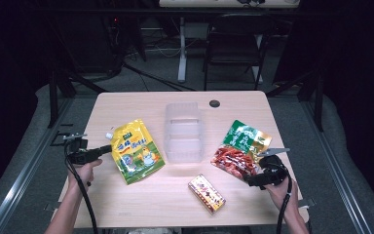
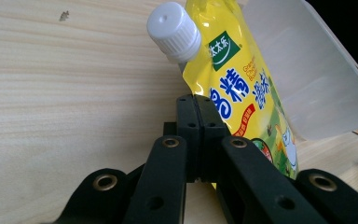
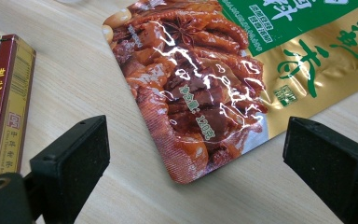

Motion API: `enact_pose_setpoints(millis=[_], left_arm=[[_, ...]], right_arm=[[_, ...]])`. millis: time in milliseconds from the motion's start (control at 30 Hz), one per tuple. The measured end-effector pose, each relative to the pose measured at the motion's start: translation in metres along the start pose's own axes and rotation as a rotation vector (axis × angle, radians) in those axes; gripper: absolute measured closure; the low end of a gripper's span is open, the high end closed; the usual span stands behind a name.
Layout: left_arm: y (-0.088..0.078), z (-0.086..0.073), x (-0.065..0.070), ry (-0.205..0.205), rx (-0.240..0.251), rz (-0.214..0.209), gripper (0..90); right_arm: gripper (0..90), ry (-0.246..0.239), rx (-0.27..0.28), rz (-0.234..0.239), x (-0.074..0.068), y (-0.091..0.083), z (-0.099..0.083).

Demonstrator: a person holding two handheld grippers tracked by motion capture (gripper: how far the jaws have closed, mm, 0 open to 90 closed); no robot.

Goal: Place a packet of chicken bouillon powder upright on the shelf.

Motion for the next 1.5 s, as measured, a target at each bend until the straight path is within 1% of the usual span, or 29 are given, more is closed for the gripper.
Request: enact_pose_setpoints(millis=[33, 67, 133, 167, 300, 367, 400, 500, 600, 633, 700, 800, 967, 1200, 1267, 1300, 1333, 1367, 1400, 1433, 1500], left_arm=[[-0.001, 0.000, 0.001, -0.001, 0.006, 0.001, 90.0], [-0.002, 0.001, 0.001, 0.010, 0.005, -0.001, 90.0], [-0.004, 0.001, 0.002, 0.015, 0.010, 0.000, 90.0], [-0.004, 0.001, 0.003, 0.026, 0.011, 0.000, 90.0], [-0.007, 0.002, 0.006, 0.040, 0.020, 0.005, 90.0], [-0.009, 0.003, 0.006, 0.055, 0.014, 0.005, 90.0], [-0.009, 0.003, 0.007, 0.054, 0.024, 0.006, 90.0], [-0.011, 0.003, 0.008, 0.066, 0.030, 0.008, 90.0], [-0.012, 0.003, 0.009, 0.075, 0.031, 0.012, 90.0], [-0.014, 0.003, 0.010, 0.082, 0.027, 0.008, 90.0], [-0.015, 0.004, 0.011, 0.097, 0.034, 0.012, 90.0], [-0.018, 0.004, 0.013, 0.106, 0.040, 0.008, 90.0], [-0.022, 0.003, 0.018, 0.135, 0.055, 0.006, 90.0], [-0.029, 0.002, 0.025, 0.191, 0.070, 0.008, 90.0], [-0.030, 0.002, 0.028, 0.214, 0.074, 0.014, 90.0], [-0.032, 0.001, 0.029, 0.222, 0.073, 0.013, 90.0], [-0.032, 0.001, 0.030, 0.227, 0.080, 0.012, 90.0], [-0.034, 0.000, 0.032, 0.247, 0.082, 0.013, 90.0], [-0.034, 0.000, 0.032, 0.247, 0.082, 0.013, 90.0], [-0.035, 0.000, 0.033, 0.251, 0.083, 0.014, 90.0], [-0.037, -0.001, 0.034, 0.267, 0.079, 0.010, 90.0]], right_arm=[[6.7, -0.001, -0.001, -0.001, 0.000, 0.000, 0.000], [6.7, -0.002, -0.002, -0.001, 0.000, 0.000, 0.000], [6.7, -0.003, -0.003, -0.001, 0.000, 0.000, 0.000], [6.7, -0.003, -0.003, -0.001, 0.000, 0.000, 0.000], [6.9, -0.002, -0.002, 0.000, 0.000, 0.000, 0.000], [6.9, -0.002, -0.003, 0.001, 0.000, 0.000, 0.000], [6.9, -0.003, -0.005, 0.004, -0.001, 0.001, 0.000], [7.0, -0.007, -0.007, 0.006, -0.001, 0.000, 0.000], [7.1, -0.007, -0.007, 0.000, -0.001, -0.001, 0.000], [7.1, -0.006, -0.005, -0.001, -0.001, -0.001, 0.000], [7.1, -0.006, -0.003, 0.003, -0.001, -0.001, 0.000], [7.1, -0.007, -0.004, 0.005, -0.002, -0.001, 0.000], [7.2, -0.013, -0.002, 0.005, -0.003, -0.001, 0.001], [7.7, -0.024, 0.011, 0.020, -0.009, -0.003, 0.004], [7.8, -0.036, 0.008, 0.029, -0.012, -0.003, 0.005], [7.8, -0.039, 0.007, 0.023, -0.013, -0.004, 0.005], [7.9, -0.039, 0.011, 0.031, -0.015, -0.004, 0.006], [8.1, -0.050, 0.015, 0.041, -0.018, -0.004, 0.008], [8.1, -0.050, 0.015, 0.041, -0.018, -0.004, 0.008], [8.1, -0.055, 0.019, 0.061, -0.022, -0.005, 0.010], [8.3, -0.062, 0.017, 0.064, -0.024, -0.006, 0.011]])
Point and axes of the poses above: each handheld gripper's, and its own axes: y roughly forward along the jaws, z roughly out of its top, x roughly to its right, the point moved 5 cm from there along y, roughly forward along the jaws, and after that the axes turned 3 degrees about z, right-handed, at the moved point
